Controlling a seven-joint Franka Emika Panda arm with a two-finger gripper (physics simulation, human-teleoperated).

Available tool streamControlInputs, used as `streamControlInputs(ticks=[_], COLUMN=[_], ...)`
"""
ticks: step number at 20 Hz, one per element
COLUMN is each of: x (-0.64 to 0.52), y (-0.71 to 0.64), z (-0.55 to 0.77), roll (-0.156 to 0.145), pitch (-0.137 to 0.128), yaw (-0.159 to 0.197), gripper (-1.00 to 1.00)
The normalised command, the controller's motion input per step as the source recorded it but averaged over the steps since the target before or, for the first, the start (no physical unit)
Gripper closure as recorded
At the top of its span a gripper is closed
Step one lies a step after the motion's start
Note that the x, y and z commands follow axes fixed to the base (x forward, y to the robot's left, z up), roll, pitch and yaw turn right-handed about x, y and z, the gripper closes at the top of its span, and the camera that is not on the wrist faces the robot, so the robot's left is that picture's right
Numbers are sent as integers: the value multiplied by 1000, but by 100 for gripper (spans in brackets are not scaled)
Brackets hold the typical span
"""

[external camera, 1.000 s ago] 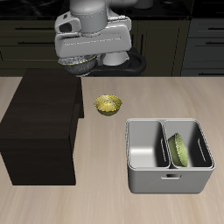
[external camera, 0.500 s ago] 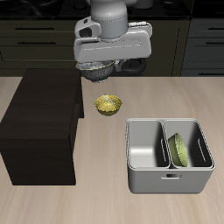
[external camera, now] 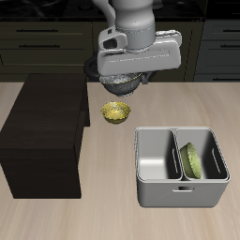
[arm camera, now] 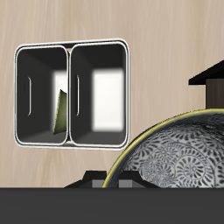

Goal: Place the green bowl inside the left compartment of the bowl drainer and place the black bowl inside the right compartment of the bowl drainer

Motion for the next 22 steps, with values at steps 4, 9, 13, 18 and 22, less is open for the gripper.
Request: streamControlInputs(ticks=[4,9,13,18,22], x=[233,128,83,45,-8], y=[190,179,238,330,339], z=[-75,-70,-152,-131,-4], roll=[1,-4,3,13,57], pitch=[21,11,17,13,3], yaw=[-24,-14,-14,6,-7], gripper=[100,100,100,100,100])
